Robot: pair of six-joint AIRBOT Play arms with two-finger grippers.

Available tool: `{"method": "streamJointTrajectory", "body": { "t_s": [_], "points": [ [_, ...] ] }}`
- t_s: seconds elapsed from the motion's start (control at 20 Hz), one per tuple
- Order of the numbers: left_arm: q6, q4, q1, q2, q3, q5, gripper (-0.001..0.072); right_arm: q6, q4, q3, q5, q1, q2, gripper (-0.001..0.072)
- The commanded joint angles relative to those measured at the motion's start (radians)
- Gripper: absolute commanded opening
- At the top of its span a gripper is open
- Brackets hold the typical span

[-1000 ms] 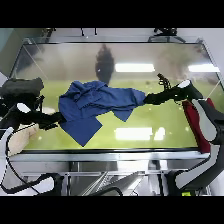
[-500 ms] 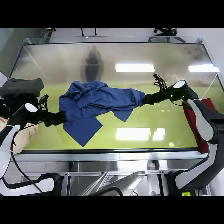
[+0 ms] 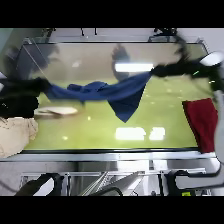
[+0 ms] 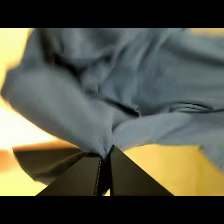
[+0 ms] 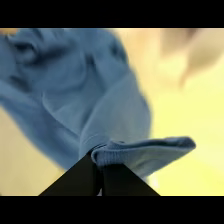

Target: Fold the shirts.

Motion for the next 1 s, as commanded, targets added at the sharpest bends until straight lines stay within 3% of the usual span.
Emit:
{"method": "streamJointTrajectory", "body": {
  "t_s": [0.0, 0.2, 0.3, 0.45, 0.6, 0.8, 0.95],
  "points": [
    [-0.040, 0.001, 0.035, 0.212, 0.425, -0.047, 0.0012, 0.055, 0.028, 0.235, 0.010, -0.052, 0.210, 0.0017],
    [-0.038, 0.134, 0.169, 0.323, 0.833, -0.045, 0.0012, 0.044, -0.026, 0.395, -0.120, -0.098, 0.429, 0.0017],
    [-0.039, 0.215, 0.193, 0.362, 0.859, -0.034, 0.0012, -0.011, -0.035, 0.402, -0.177, -0.100, 0.521, 0.0017],
    [-0.011, 0.215, 0.171, 0.384, 0.762, 0.013, 0.0012, -0.059, -0.035, 0.402, -0.192, -0.147, 0.570, 0.0017],
    [0.018, 0.205, 0.082, 0.335, 0.615, 0.092, 0.0012, -0.051, 0.003, 0.396, -0.147, -0.273, 0.482, 0.0017],
    [0.094, 0.212, -0.102, 0.077, 0.557, 0.145, 0.0012, -0.051, 0.279, 0.294, 0.004, -0.366, 0.229, 0.0017],
    [0.092, 0.208, -0.156, -0.227, 0.600, 0.140, 0.0012, -0.051, 0.213, 0.197, 0.034, -0.231, -0.001, 0.0017]
  ]
}}
